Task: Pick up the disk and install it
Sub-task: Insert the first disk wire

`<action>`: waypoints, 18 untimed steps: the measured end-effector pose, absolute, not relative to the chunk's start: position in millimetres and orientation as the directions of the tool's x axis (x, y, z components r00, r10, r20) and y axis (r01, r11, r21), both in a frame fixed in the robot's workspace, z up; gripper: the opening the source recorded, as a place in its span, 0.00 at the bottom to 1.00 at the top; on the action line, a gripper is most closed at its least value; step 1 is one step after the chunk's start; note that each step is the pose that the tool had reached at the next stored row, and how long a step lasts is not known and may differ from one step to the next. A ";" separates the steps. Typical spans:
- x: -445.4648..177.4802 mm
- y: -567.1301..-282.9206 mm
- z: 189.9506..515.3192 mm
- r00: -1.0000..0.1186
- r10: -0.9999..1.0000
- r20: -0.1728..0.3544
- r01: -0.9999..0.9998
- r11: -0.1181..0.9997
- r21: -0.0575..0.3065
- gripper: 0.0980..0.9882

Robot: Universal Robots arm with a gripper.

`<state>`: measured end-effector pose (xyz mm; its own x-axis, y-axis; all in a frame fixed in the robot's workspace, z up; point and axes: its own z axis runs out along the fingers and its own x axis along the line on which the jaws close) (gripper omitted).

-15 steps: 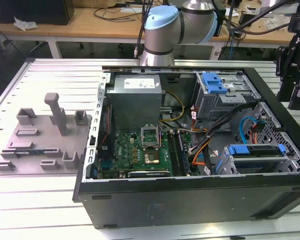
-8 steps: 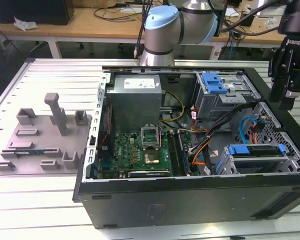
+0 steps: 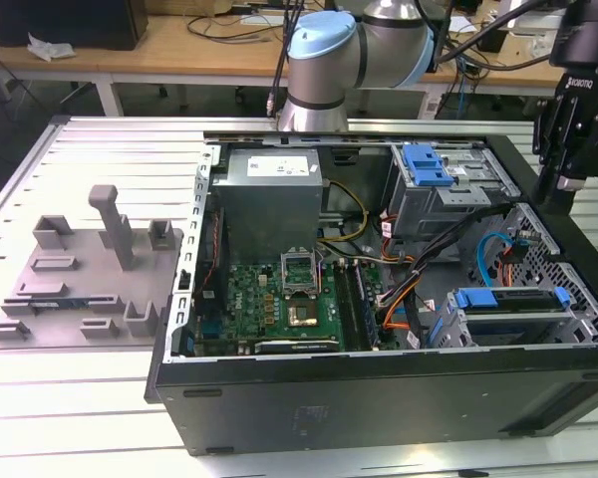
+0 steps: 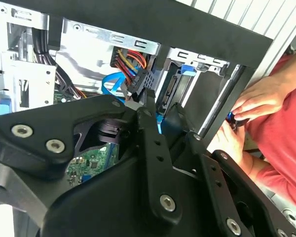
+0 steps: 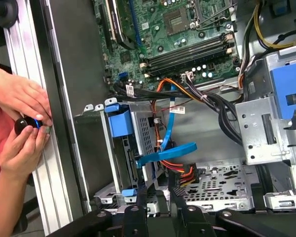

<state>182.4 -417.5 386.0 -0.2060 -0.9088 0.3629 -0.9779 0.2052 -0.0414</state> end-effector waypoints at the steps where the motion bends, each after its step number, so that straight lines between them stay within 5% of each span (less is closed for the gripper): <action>1: 182.8 -417.5 384.9 -0.207 -0.908 0.363 -0.978 0.207 -0.038 0.25; 18: 190.6 -406.9 363.1 -0.199 -0.908 0.369 -0.978 0.209 -0.012 0.25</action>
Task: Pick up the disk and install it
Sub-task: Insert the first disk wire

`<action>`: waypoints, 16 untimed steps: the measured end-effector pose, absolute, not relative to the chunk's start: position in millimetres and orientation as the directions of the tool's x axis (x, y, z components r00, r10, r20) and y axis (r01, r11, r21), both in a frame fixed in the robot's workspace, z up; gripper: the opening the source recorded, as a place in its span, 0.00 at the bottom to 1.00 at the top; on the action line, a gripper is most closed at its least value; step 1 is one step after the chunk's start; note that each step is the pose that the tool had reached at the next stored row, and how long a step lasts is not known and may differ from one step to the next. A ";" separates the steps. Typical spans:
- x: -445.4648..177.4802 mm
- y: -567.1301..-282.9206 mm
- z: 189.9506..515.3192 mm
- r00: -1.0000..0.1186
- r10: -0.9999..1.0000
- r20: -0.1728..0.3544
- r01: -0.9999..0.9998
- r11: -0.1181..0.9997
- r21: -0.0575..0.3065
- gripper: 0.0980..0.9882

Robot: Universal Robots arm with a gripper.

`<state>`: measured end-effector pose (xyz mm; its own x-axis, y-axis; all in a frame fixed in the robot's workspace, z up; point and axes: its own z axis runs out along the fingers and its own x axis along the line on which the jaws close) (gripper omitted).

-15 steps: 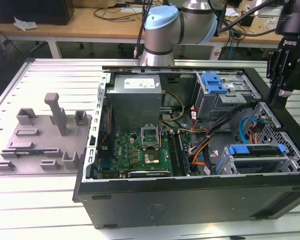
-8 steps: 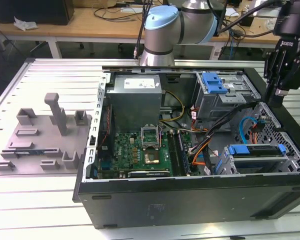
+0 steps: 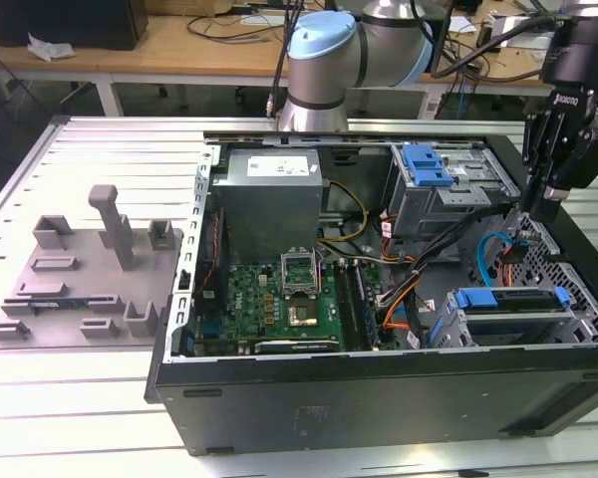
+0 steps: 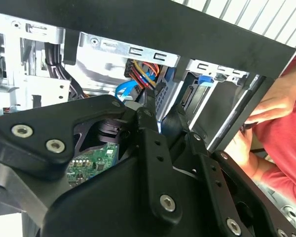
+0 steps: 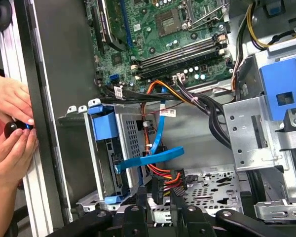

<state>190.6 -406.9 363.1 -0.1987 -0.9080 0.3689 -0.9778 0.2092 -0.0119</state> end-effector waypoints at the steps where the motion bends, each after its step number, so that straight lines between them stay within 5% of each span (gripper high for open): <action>1: 190.6 -406.9 361.8 -0.199 -0.908 0.369 -0.978 0.209 -0.012 0.25; 16: 190.8 -409.3 346.9 -0.213 -0.905 0.369 -0.974 0.225 -0.012 0.25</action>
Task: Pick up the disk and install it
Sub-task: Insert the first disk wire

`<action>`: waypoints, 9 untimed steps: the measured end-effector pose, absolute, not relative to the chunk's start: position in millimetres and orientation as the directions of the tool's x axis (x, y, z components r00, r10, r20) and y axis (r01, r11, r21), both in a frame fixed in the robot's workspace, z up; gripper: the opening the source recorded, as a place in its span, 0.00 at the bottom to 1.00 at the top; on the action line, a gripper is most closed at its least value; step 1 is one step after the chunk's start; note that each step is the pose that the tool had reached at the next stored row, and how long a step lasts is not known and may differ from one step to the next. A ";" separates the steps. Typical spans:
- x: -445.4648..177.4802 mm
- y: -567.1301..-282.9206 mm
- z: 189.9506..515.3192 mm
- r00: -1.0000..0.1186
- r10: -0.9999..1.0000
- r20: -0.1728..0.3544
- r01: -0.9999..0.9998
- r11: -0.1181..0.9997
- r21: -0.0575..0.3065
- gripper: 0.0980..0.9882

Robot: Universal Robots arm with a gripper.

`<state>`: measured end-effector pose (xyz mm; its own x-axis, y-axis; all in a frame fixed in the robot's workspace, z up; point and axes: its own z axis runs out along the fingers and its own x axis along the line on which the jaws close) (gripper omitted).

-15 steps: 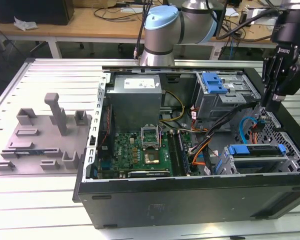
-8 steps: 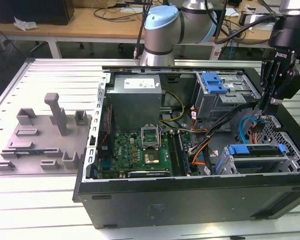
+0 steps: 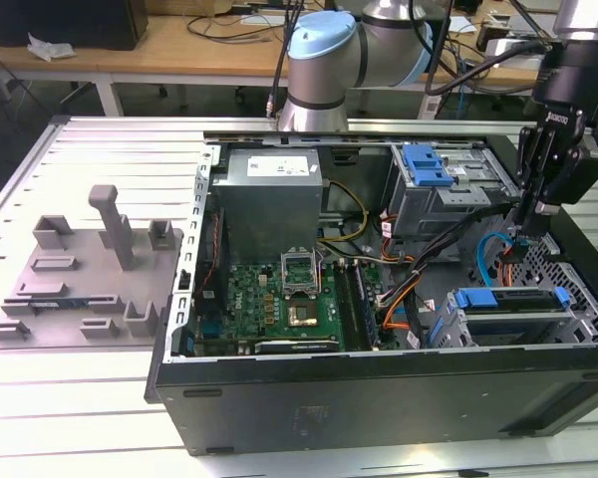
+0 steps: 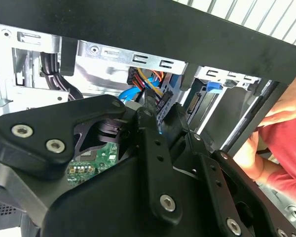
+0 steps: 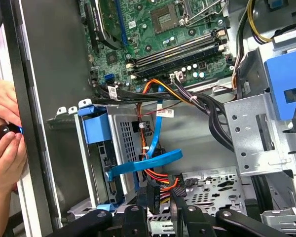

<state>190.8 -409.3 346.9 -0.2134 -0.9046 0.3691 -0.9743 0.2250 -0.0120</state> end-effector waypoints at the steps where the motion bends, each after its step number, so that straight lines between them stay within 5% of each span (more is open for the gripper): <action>1: 190.8 -409.5 346.5 -0.214 -0.904 0.369 -0.974 0.226 -0.012 0.25; 9: 191.5 -411.1 343.7 -0.221 -0.903 0.369 -0.972 0.233 -0.012 0.25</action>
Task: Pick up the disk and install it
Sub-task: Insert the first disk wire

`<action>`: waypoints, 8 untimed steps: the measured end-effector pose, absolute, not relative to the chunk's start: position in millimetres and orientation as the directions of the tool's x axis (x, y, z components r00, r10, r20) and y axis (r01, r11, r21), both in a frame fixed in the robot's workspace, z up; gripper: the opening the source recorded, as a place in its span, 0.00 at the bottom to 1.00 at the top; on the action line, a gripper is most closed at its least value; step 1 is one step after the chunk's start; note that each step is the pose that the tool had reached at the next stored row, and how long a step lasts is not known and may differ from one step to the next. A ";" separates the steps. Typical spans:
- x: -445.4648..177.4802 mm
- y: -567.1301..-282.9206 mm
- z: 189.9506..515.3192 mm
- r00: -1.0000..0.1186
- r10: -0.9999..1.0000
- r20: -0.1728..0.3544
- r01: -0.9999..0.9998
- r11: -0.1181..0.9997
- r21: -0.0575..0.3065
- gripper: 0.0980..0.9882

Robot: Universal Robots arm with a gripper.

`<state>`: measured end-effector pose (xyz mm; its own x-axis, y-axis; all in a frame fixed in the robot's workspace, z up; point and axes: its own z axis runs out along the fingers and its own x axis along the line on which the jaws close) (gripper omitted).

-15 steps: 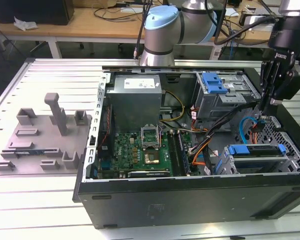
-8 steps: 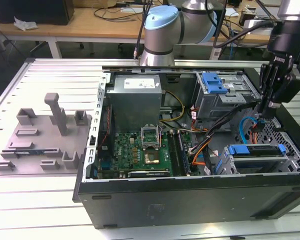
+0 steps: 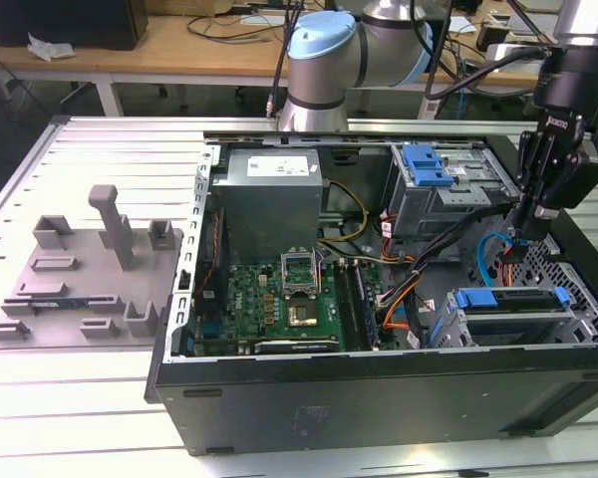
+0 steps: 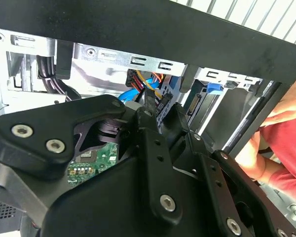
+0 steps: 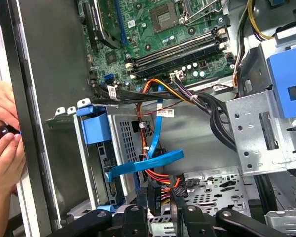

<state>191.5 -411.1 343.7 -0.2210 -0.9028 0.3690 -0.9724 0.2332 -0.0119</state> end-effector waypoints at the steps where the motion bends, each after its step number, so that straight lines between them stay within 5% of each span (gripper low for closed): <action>1: 191.5 -411.2 343.6 -0.221 -0.903 0.369 -0.972 0.234 -0.012 0.25; 8: 191.5 -411.1 343.1 -0.223 -0.902 0.370 -0.972 0.235 -0.012 0.25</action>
<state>191.5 -411.1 343.1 -0.2227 -0.9018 0.3703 -0.9719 0.2350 -0.0123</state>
